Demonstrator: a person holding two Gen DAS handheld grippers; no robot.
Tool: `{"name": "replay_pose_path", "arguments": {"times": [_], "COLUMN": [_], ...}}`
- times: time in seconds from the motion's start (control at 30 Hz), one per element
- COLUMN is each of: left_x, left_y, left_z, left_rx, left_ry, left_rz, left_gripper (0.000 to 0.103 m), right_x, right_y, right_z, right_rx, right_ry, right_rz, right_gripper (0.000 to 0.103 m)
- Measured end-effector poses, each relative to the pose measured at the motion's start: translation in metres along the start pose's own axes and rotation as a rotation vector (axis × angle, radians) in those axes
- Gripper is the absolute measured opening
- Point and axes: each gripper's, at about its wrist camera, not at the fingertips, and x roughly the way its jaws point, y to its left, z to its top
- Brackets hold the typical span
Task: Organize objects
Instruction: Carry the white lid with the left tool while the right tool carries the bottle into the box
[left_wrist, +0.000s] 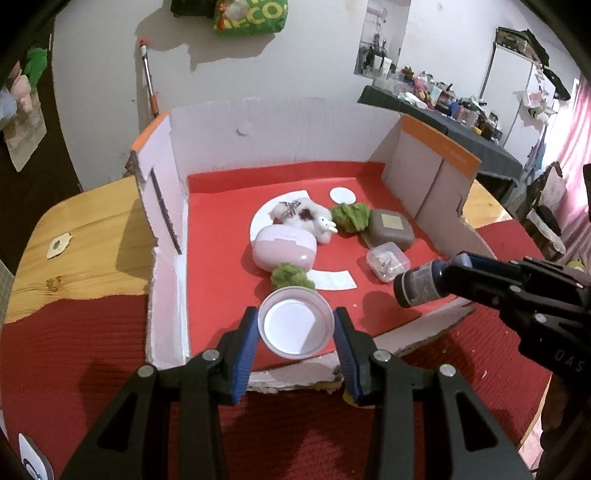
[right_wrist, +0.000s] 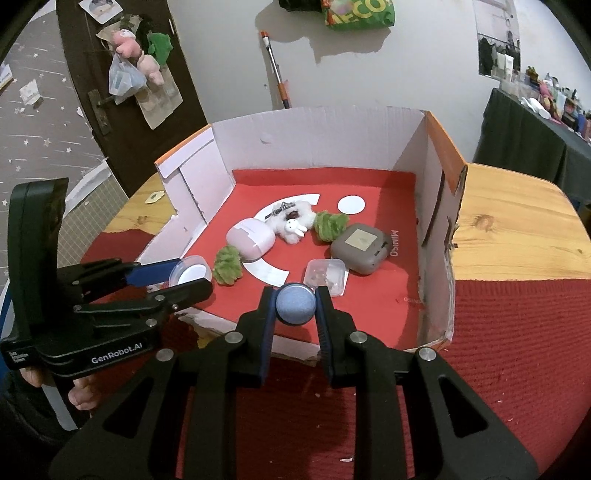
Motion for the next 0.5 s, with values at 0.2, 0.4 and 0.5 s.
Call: {"name": "replay_pose_path", "arguments": {"times": [0.2, 0.4, 0.5], "left_x": [0.008, 0.014, 0.016], "left_y": [-0.002, -0.001, 0.002], "left_z": [0.001, 0.002, 0.004], "left_rx": [0.018, 0.026, 0.021], "left_ry": [0.036, 0.058, 0.064], "left_rz": [-0.009, -0.017, -0.016], "left_gripper": [0.042, 0.042, 0.042], "right_x": [0.003, 0.009, 0.01], "right_y": [-0.002, -0.004, -0.005], "right_z": [-0.002, -0.004, -0.003], "right_rx": [-0.002, -0.008, -0.008], "right_ry": [0.011, 0.029, 0.029], "right_rz": [-0.008, -0.021, -0.027], "right_gripper": [0.02, 0.02, 0.02]}}
